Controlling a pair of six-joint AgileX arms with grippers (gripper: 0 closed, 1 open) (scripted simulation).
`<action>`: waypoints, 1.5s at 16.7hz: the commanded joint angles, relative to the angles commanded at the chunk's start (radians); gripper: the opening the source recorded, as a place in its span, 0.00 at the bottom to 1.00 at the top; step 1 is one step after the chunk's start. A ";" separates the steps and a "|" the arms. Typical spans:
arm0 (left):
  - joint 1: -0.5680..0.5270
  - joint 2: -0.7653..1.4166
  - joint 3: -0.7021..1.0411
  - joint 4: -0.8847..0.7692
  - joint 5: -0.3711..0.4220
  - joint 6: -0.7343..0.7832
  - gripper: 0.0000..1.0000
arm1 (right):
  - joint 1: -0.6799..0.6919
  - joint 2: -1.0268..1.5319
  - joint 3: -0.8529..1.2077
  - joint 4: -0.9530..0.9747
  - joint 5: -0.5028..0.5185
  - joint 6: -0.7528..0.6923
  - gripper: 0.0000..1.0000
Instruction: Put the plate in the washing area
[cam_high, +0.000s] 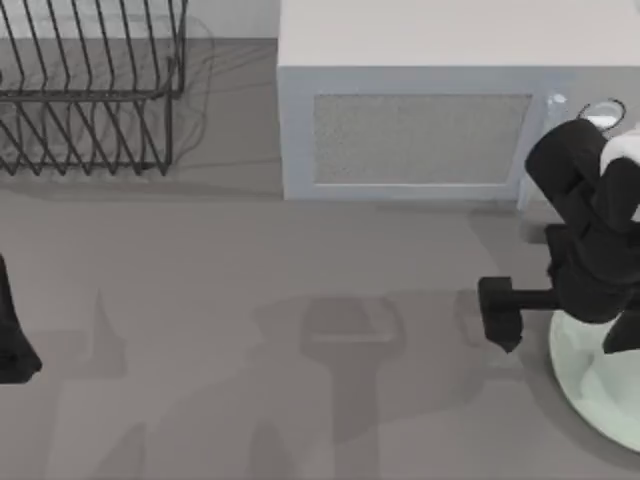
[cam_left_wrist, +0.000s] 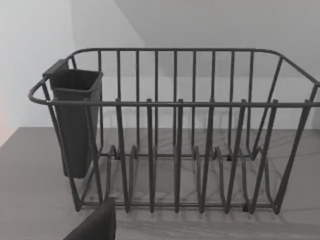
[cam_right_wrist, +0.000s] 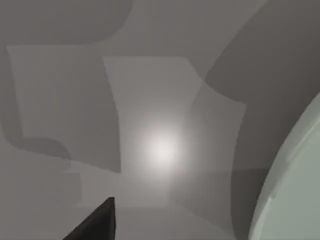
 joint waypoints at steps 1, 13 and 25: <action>0.000 0.000 0.000 0.000 0.000 0.000 1.00 | 0.001 0.021 -0.025 0.046 0.000 0.001 1.00; 0.000 0.000 0.000 0.000 0.000 0.000 1.00 | 0.003 0.066 -0.077 0.126 0.000 0.003 0.62; 0.000 0.000 0.000 0.000 0.000 0.000 1.00 | 0.003 0.066 -0.077 0.126 0.000 0.003 0.00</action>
